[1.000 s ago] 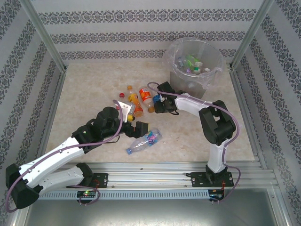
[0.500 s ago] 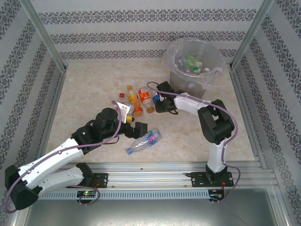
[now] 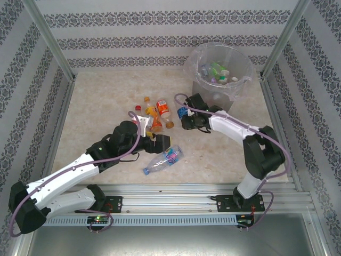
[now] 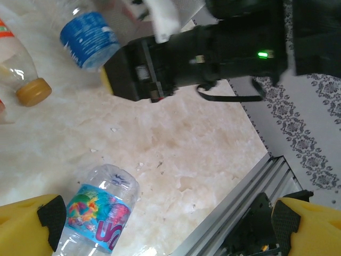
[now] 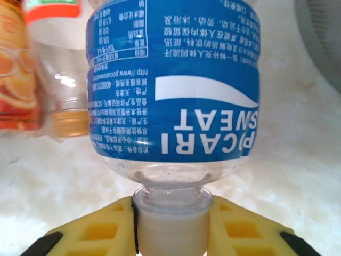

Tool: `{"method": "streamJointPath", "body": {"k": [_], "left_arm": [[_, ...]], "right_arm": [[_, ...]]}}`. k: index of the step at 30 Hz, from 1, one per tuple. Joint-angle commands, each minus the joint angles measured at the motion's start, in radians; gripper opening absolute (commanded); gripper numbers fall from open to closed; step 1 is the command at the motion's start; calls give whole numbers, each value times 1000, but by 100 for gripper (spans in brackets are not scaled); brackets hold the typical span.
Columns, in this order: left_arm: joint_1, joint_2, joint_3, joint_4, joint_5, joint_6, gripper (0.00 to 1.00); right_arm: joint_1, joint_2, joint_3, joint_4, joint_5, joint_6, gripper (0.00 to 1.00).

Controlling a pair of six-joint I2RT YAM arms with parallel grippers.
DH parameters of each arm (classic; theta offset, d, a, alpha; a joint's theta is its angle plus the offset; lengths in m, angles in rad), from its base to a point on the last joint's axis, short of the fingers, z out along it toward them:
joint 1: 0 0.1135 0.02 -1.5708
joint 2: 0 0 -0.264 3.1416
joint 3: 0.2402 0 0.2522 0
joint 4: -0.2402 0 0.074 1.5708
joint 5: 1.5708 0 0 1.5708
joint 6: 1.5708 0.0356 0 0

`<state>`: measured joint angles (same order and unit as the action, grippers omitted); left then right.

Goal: Put the plastic bottles in the bin

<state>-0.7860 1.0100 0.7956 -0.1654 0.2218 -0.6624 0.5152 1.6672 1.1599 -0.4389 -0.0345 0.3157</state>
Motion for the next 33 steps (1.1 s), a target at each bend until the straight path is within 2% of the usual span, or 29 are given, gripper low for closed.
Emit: {"method": "streamJointPath", "body": {"k": [1,7,13,25,30,33], "left_arm": [[4,31,-16,110,7,-127,100],[49,82,-77,345,28,-271,100],[103,183,-88,557,77,-345,100],[136,355,-95,919,222,-449,100],[137,359,-86,901,228,-444,100],[136,353,-82,880,232,-437,95]], "right_arm": [[12,-110,-43,-31,-48,7,27],[20,-263,-75,-96,-141,21,27],[41,-390,-95,-132,-242,55,26],[96,-487,-128,-137,-384,98,27],[111,-495,-141,-117,-404,113,27],[114,-501,-145,-112,-408,118,27]]}}
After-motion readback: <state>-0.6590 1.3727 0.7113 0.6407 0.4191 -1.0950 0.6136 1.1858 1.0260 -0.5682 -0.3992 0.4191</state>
